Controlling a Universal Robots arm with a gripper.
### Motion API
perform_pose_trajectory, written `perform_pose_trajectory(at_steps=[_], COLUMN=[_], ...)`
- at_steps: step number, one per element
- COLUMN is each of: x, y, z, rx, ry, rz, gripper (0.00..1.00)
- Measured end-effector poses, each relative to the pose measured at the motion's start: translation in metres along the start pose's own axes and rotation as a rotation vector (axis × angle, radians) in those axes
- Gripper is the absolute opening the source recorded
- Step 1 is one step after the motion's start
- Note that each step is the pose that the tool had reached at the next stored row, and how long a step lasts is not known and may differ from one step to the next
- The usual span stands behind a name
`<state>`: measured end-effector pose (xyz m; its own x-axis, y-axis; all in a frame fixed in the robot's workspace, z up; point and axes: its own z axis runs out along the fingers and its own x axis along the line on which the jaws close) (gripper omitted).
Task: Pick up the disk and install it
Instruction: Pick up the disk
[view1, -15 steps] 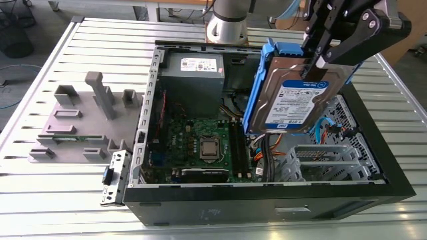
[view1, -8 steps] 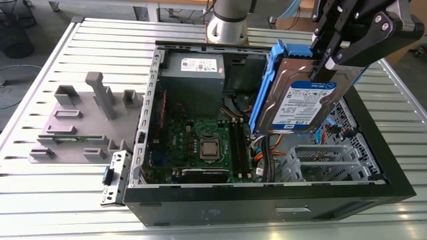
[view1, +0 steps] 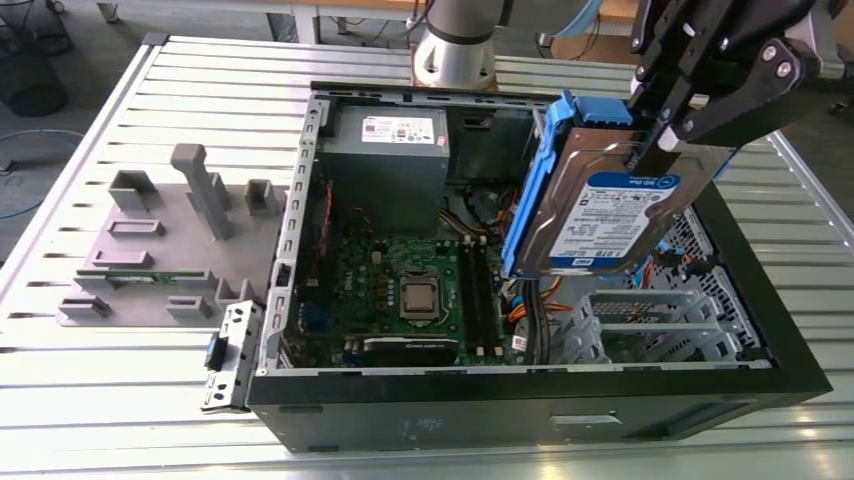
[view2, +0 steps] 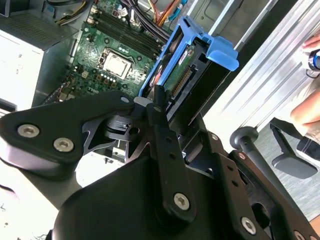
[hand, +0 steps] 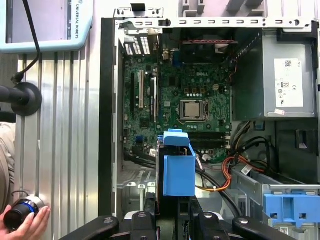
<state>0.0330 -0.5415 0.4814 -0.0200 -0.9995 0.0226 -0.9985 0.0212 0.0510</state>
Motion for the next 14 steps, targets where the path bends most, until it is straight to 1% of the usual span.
perform_pose_trajectory(at_steps=[5, 8, 9, 12, 14], x=[0.0086, 0.014, 0.0154, 0.0185, 0.0198], y=[-0.0009, -0.0014, -0.0015, -0.0019, -0.0019], z=[0.001, 0.0017, 0.0019, 0.0021, 0.0022], rx=[-0.0001, -0.0002, -0.0002, -0.0004, -0.0007], ry=[-0.0037, -0.0071, -0.01, -0.0221, -0.0337], rz=[0.0, 0.0, -0.001, -0.001, -0.002], gripper=[0.35, 0.35, 0.35, 0.35, 0.35])
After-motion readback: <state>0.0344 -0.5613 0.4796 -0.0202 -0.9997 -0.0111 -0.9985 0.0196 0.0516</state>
